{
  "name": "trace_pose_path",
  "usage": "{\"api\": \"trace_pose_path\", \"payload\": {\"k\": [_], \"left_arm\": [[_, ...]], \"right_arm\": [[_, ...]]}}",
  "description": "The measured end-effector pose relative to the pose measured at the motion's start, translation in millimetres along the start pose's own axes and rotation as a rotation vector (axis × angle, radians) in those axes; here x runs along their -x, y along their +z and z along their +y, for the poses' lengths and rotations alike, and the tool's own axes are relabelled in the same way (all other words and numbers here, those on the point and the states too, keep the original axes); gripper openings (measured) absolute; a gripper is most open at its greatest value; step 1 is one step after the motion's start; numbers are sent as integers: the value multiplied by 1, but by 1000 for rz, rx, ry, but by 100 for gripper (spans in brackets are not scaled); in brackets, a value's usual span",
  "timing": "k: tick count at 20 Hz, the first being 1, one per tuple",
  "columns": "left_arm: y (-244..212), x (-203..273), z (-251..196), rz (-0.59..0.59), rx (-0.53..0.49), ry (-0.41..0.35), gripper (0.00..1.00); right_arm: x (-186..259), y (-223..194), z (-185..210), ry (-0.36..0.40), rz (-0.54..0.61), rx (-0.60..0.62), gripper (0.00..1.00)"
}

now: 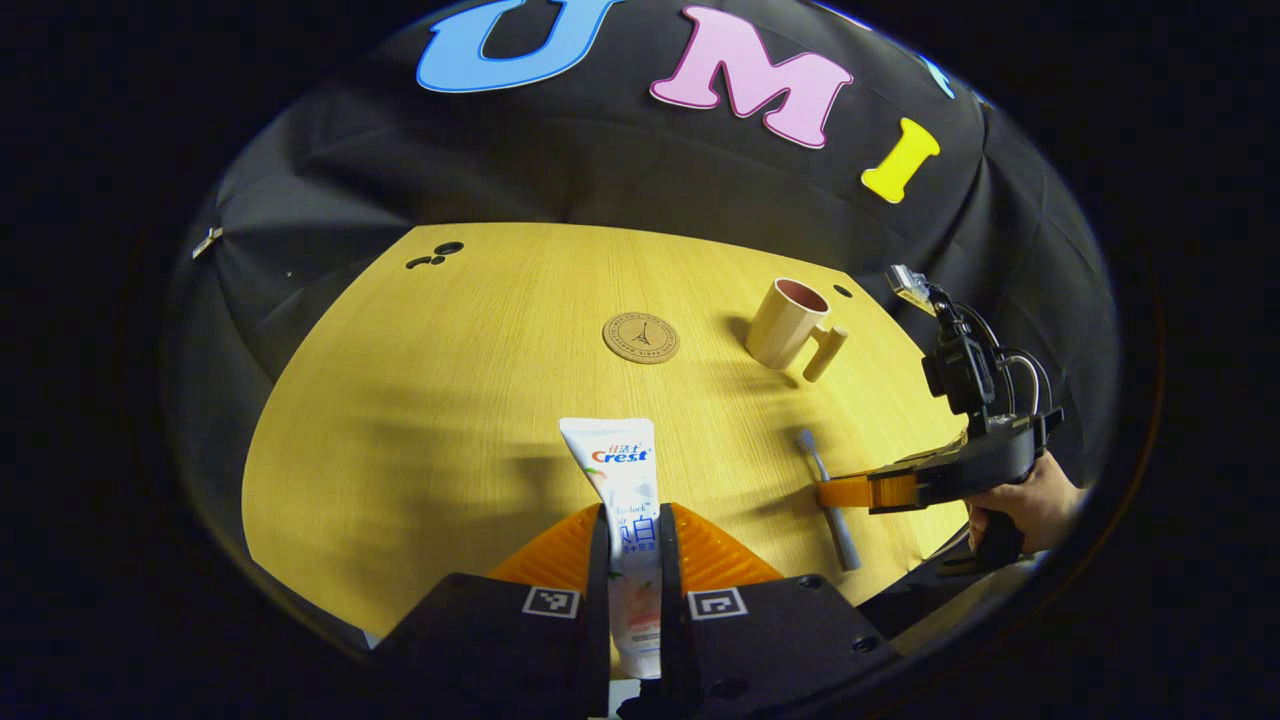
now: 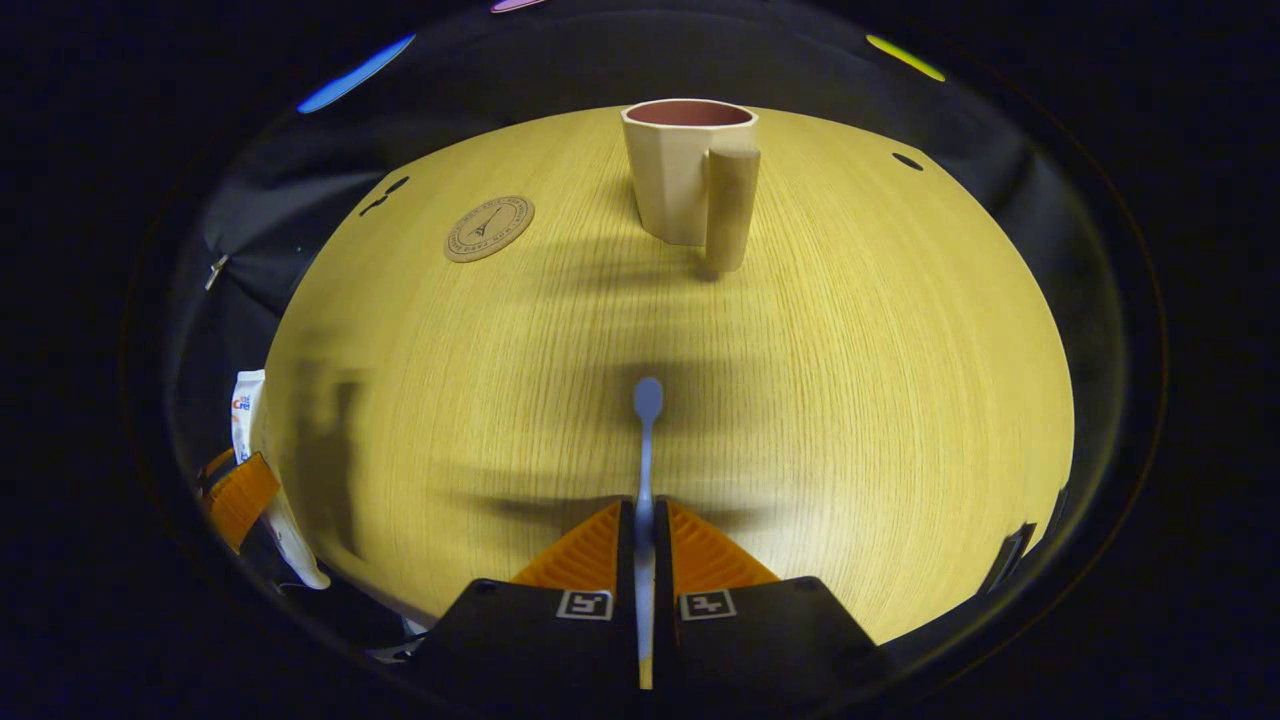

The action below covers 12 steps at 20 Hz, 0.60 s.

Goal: Put the toothbrush and toothpaste on the desktop into the cup, then pick up the cup and place it on the coaster on the desktop.

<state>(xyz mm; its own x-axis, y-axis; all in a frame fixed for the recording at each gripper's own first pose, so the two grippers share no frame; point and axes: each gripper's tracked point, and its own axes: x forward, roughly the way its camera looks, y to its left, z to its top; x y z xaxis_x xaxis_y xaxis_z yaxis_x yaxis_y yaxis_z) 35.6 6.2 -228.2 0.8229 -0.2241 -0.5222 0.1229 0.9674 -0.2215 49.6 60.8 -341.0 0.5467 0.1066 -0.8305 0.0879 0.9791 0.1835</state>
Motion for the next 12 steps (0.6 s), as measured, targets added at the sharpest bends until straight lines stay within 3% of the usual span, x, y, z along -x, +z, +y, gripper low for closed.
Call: {"api": "trace_pose_path", "payload": {"k": [2,3,6,12], "left_arm": [[1,1,-3,-5,4,-1,29],[4,2,-5,-10,11,-3,25],[19,1,-17,-48,43,-33,25],[97,-12,-57,-205,93,-132,25]], "right_arm": [[5,-3,2,33,-9,-15,9],[9,-1,3,52,-29,-20,9],[32,16,8,122,-131,-31,9],[100,82,0,237,-372,-61,9]]}}
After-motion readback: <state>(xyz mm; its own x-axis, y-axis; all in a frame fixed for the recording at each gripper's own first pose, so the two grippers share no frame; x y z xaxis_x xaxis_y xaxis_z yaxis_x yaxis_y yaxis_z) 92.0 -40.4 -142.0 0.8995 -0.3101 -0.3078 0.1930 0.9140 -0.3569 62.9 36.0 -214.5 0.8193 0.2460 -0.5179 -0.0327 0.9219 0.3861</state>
